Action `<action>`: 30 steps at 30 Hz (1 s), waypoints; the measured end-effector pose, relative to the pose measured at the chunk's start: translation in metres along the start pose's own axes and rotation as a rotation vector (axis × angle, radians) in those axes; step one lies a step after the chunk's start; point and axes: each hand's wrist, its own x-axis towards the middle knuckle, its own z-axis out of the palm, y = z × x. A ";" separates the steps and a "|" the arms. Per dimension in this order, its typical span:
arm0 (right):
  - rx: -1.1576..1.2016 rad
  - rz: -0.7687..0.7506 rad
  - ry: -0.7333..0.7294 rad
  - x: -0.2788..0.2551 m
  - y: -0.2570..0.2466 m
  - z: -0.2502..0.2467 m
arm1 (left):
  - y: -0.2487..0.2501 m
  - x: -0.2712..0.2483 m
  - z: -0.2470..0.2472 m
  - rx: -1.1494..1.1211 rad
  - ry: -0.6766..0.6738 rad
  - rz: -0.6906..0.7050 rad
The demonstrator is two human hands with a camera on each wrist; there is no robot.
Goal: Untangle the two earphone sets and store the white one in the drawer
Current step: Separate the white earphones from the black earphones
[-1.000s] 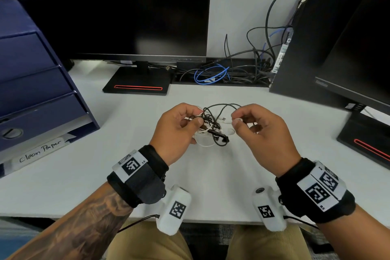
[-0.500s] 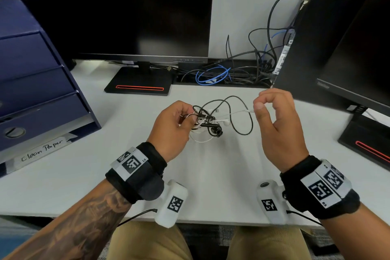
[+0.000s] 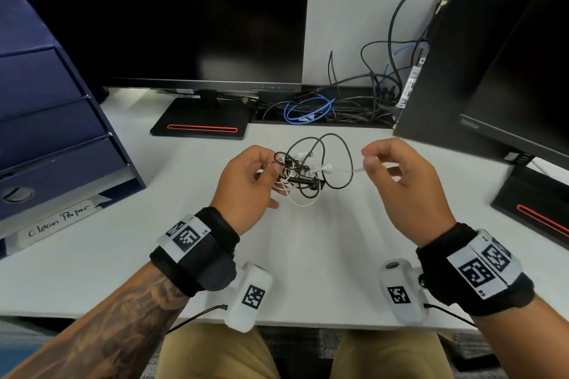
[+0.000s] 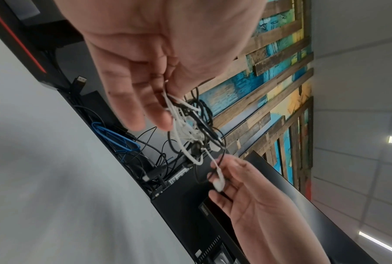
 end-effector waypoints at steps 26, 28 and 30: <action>-0.093 -0.036 -0.246 -0.019 0.000 0.021 | -0.004 -0.009 0.012 0.261 -0.061 0.278; -0.065 -0.035 -0.248 -0.020 0.000 0.024 | -0.003 -0.011 0.014 0.272 -0.151 0.342; -0.026 -0.033 -0.243 -0.021 -0.001 0.026 | -0.004 -0.012 0.016 0.287 -0.236 0.372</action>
